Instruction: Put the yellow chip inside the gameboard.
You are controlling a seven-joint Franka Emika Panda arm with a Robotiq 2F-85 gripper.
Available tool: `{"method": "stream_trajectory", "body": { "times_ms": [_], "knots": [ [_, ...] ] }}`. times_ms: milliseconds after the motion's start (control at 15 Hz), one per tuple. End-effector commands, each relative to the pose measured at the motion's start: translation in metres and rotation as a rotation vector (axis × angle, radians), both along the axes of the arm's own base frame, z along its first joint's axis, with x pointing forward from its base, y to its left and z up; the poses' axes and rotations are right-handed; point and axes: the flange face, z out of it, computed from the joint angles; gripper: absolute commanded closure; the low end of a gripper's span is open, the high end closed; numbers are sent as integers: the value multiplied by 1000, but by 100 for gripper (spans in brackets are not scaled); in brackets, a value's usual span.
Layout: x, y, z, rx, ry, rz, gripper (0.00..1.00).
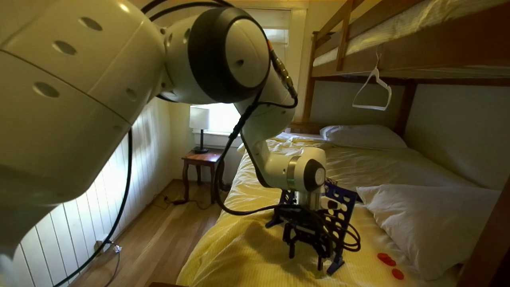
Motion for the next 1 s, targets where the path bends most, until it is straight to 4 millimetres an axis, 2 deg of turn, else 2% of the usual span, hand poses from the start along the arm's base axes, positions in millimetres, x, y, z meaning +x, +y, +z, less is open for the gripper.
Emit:
{"method": "stream_trajectory", "body": {
  "times_ms": [0,400,933],
  "knots": [
    [7,6,-4,-36,31,19,0],
    [6,15,-6,-19,42,47,0],
    [-1,16,-3,-50,25,43,0]
  ]
}}
